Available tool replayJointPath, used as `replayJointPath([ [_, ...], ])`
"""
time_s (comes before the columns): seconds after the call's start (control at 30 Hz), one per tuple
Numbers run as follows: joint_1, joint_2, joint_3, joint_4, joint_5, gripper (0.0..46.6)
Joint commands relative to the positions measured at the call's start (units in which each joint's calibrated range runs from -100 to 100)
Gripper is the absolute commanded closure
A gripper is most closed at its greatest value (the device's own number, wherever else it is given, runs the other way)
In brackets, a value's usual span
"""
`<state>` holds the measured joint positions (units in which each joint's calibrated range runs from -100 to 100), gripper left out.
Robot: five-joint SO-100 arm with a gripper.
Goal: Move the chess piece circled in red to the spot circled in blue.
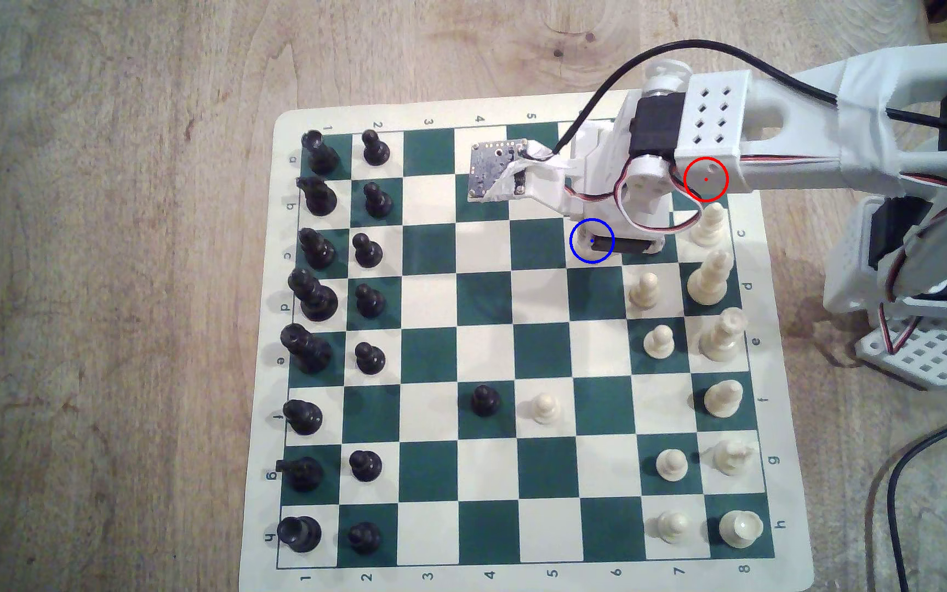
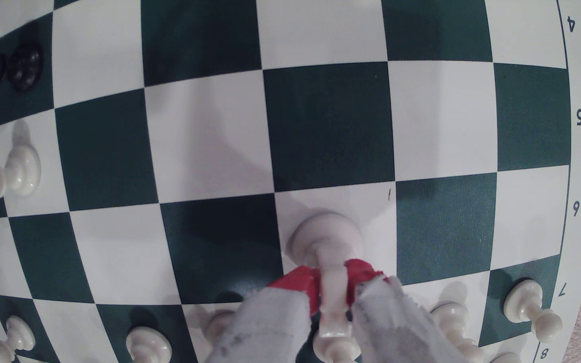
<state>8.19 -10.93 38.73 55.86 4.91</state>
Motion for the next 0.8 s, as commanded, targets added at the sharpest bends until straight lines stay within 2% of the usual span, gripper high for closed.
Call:
replayJointPath([
  [0.0, 1.2, -0.3, 0.1, 0.0, 0.3, 46.4],
  [0.3, 1.6, 0.1, 0.2, 0.0, 0.7, 45.9],
  [0.4, 1.3, 0.2, 0.2, 0.0, 0.7, 41.7],
  [0.43, 1.3, 0.2, 0.0, 0.0, 0.7, 37.2],
  [0.53, 1.3, 0.1, -0.3, 0.0, 0.8, 32.5],
  [0.6, 1.7, -0.5, -0.4, 0.1, 0.9, 27.5],
  [0.7, 2.1, -2.1, -0.6, 0.5, 0.6, 23.0],
  [0.77, 2.0, -3.2, -0.7, 0.8, 0.6, 22.3],
])
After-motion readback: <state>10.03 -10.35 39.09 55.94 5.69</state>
